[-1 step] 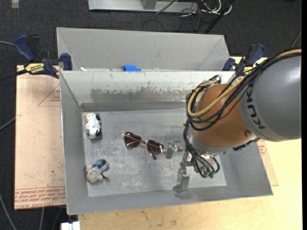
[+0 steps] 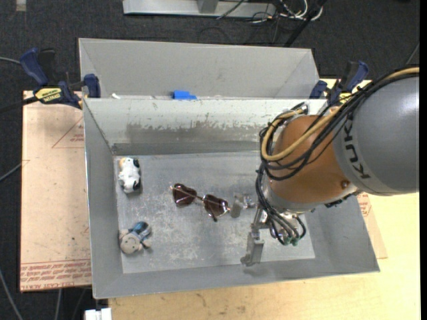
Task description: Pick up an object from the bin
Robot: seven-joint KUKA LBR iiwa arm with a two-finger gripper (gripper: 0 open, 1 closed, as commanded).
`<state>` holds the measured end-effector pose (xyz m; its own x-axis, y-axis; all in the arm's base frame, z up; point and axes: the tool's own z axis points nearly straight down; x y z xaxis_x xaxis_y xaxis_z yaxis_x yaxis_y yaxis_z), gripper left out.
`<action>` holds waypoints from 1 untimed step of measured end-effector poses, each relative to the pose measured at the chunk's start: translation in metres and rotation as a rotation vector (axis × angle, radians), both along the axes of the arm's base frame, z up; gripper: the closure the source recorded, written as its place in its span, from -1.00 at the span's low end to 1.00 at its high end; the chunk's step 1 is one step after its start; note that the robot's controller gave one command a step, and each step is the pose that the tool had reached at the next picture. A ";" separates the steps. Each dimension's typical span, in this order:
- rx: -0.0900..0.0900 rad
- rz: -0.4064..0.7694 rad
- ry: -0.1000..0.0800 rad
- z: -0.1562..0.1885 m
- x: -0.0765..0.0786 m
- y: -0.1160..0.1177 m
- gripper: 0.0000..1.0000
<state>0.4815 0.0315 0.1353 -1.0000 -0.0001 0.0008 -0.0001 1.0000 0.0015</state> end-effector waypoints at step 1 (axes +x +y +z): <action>0.001 -0.226 -0.009 -0.048 0.061 0.035 -1.00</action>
Offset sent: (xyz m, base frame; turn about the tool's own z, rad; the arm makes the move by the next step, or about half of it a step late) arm 0.0948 0.0413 0.0082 -0.0577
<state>0.5423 0.0664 0.0871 -0.9747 0.2235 -0.0081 0.2235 0.9747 0.0035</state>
